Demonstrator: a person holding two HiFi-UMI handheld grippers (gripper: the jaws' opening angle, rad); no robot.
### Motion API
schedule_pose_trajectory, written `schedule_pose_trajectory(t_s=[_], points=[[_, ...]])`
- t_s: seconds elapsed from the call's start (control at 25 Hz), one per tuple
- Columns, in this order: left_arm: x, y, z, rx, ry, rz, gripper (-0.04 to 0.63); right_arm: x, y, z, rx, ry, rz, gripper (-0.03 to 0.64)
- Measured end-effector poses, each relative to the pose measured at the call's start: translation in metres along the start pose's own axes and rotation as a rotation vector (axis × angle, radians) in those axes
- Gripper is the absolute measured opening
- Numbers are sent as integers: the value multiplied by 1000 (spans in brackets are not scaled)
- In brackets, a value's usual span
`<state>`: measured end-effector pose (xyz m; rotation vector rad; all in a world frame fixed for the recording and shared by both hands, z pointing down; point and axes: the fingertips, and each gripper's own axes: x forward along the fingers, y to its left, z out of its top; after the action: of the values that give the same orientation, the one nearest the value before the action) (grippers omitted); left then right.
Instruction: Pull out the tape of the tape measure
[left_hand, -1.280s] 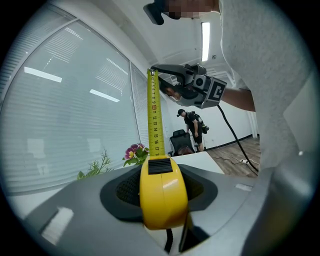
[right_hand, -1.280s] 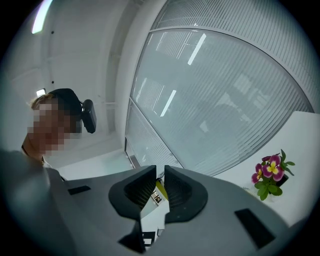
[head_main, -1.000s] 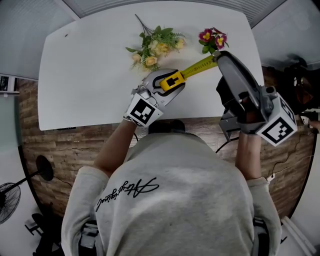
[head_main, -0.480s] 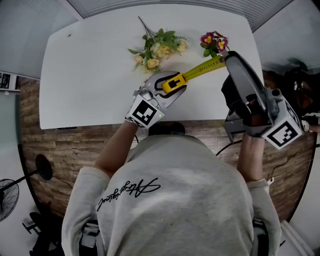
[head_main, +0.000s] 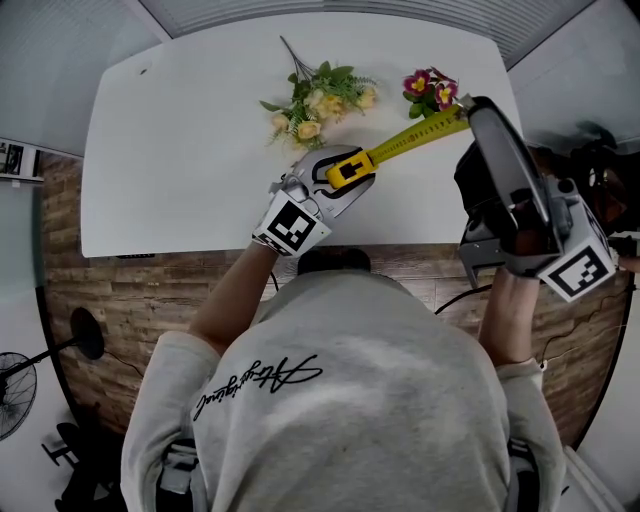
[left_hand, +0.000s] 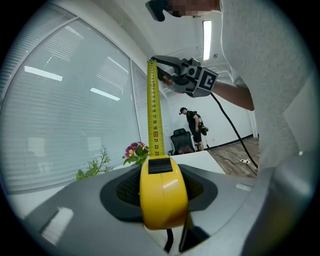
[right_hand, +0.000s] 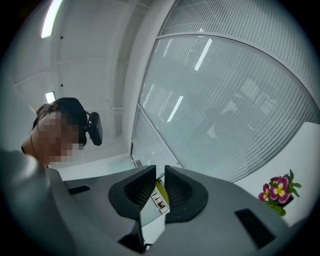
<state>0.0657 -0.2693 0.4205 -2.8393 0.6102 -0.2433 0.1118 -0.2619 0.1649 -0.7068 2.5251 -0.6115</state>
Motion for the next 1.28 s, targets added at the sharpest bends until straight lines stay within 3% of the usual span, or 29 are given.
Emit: schedule_pose_trajectory(t_s=[1.28], points=[[3, -2, -4, -13, 15, 16, 172, 1, 17, 37, -80, -54, 49, 54]])
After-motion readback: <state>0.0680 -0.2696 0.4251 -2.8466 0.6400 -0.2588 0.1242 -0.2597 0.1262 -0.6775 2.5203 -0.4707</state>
